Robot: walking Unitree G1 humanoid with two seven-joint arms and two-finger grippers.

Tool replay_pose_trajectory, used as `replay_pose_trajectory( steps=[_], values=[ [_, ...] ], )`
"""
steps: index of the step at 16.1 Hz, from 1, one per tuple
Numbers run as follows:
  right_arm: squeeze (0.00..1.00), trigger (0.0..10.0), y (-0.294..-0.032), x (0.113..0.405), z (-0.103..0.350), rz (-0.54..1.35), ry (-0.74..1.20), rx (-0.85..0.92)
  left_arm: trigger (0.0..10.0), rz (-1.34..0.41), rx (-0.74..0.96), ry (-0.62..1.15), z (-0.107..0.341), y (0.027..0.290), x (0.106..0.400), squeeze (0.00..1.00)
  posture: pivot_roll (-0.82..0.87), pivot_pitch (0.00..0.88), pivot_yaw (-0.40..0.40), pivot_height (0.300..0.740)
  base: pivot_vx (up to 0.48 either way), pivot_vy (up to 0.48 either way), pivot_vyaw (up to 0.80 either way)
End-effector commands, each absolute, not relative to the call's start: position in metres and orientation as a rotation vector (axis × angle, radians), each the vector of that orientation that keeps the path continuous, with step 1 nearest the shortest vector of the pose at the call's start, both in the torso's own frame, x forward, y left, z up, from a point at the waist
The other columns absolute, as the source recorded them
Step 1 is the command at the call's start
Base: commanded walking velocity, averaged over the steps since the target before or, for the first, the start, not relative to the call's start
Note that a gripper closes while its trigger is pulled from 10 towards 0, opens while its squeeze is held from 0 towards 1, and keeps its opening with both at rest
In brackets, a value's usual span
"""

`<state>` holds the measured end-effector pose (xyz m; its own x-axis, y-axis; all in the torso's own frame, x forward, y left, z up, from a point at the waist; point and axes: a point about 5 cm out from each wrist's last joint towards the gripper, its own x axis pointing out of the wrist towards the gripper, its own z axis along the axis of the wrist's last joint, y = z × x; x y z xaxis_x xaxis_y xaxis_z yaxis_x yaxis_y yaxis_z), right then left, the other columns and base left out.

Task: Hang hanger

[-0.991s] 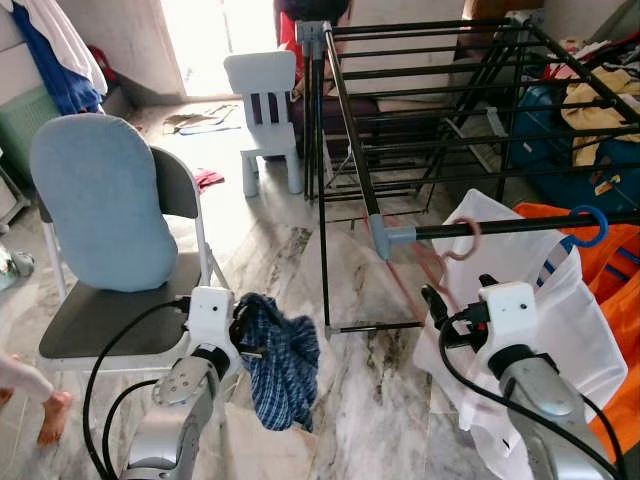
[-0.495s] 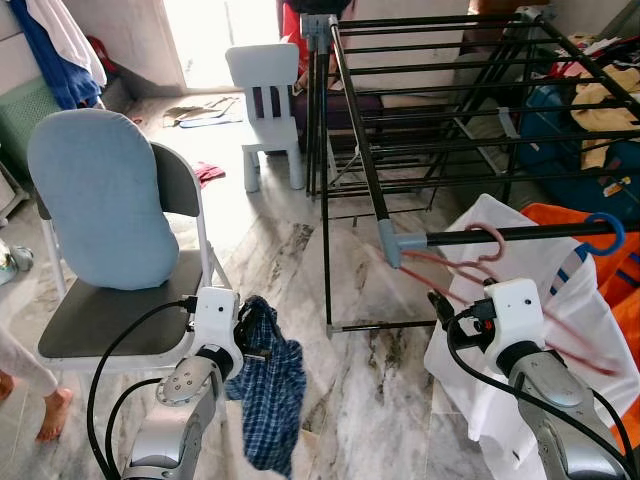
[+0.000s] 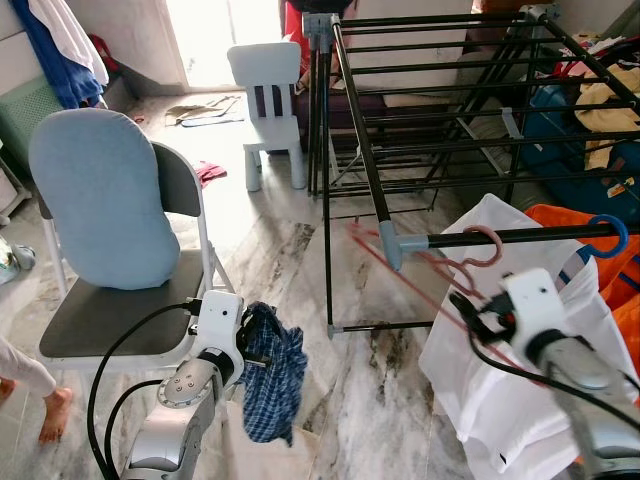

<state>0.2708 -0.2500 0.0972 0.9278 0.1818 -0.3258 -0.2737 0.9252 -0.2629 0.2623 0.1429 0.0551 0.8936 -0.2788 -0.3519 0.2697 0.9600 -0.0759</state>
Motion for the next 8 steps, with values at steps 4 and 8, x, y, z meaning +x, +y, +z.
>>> replay_pose_trajectory(
  steps=[4,8],
  values=[
    [0.00,10.0,-0.267,0.271,0.082,0.336,0.381,-0.312,10.0,-0.309,0.010,0.365,0.059,0.142,0.265,0.00,-0.14,0.000,0.033,0.740,0.000,0.000,0.00],
    [0.00,10.0,-0.269,0.274,0.072,0.353,0.423,-0.277,10.0,-0.303,0.022,0.370,0.059,0.144,0.264,0.00,-0.13,0.000,0.033,0.740,0.000,0.000,0.00]
  ],
)
